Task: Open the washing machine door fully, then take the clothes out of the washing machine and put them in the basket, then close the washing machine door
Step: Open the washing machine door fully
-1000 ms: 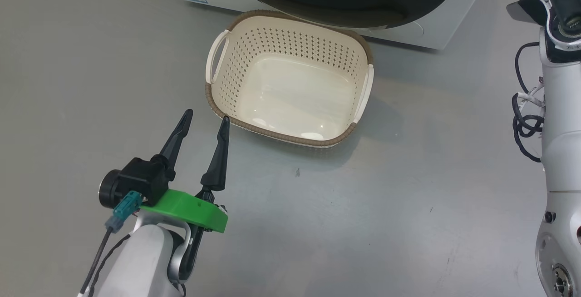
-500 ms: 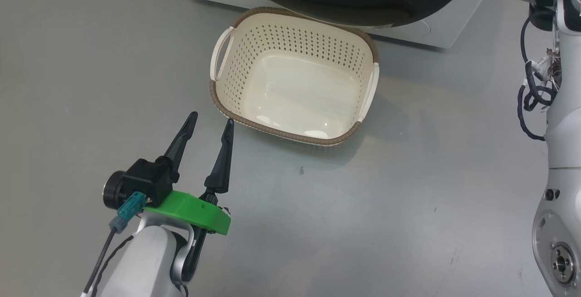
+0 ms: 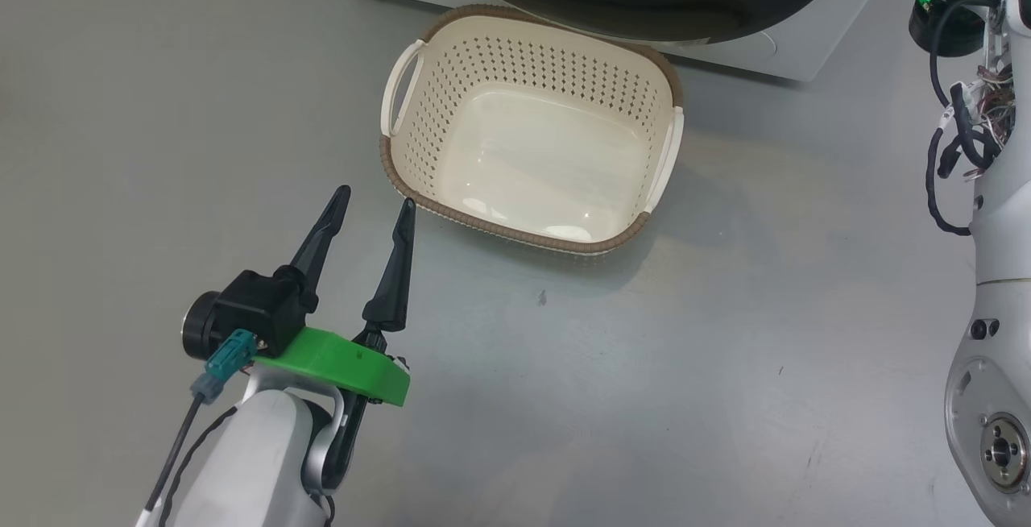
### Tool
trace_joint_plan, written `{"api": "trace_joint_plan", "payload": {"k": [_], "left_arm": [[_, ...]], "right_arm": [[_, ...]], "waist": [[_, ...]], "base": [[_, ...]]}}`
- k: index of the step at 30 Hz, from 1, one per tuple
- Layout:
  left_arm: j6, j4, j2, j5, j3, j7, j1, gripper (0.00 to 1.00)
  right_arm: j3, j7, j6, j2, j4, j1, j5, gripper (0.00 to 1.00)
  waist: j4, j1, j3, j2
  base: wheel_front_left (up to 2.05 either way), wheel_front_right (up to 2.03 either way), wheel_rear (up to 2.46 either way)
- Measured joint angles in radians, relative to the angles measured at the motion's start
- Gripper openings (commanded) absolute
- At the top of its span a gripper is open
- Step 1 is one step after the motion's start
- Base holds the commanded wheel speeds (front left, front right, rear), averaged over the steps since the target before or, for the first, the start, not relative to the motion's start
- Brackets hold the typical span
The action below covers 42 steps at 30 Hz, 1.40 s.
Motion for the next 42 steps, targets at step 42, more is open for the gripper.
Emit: {"api": "trace_joint_plan", "payload": {"k": [42], "left_arm": [[0.002,0.036,-0.001,-0.008,0.019,0.0,0.011,1.0]], "right_arm": [[0.024,0.179,-0.015,0.007,0.164,0.087,0.094,0.0]], "waist": [[0.001,0.0,-0.131,0.0]], "base": [[0.0,0.0,0.0]]}}
